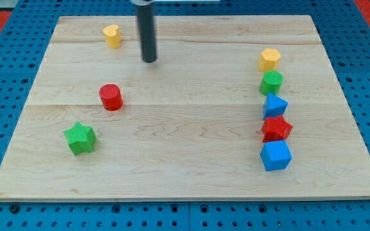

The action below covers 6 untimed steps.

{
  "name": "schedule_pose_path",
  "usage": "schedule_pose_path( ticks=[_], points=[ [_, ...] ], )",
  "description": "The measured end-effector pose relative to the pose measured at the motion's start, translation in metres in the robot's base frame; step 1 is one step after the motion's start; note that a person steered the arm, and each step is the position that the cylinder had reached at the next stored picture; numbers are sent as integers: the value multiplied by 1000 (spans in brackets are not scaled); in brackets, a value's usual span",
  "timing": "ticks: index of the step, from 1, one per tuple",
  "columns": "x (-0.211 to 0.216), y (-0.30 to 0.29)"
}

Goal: Move the yellow heart to the top center

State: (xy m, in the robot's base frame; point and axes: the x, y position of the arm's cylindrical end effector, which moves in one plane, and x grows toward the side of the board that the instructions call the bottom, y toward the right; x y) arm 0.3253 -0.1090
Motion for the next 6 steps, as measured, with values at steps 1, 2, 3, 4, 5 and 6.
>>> schedule_pose_path(
  ticks=[1,2,3,4,5,6],
  points=[
    [-4,-83],
    [-28,-127],
    [-49,-124],
    [-50,-98],
    [-63,-83],
    [-71,-69]
  ],
)
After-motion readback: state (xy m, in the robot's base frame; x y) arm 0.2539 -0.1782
